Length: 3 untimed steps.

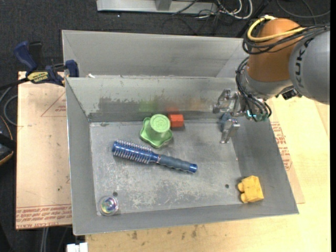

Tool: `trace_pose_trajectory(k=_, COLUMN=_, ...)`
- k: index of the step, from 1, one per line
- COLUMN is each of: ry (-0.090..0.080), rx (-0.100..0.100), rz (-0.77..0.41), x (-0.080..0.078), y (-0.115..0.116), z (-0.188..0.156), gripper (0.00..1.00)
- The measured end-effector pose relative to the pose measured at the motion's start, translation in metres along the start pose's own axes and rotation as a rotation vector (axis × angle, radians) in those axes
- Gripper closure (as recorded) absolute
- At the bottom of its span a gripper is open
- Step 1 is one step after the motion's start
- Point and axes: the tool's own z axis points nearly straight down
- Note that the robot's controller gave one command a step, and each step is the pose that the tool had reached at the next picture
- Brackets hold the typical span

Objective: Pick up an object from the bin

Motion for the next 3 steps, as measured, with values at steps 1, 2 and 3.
trace_pose_trajectory(k=1, ry=-0.015, rx=0.005, rz=-0.277, x=0.051, y=0.069, z=0.077, gripper=0.0)
trace_pose_trajectory(k=2, ry=-0.008, rx=-0.002, rz=-0.311, x=0.073, y=0.13, z=0.051, gripper=0.0)
trace_pose_trajectory(k=3, ry=-0.001, rx=-0.001, rz=-0.373, x=0.063, y=0.192, z=0.053, gripper=0.0)
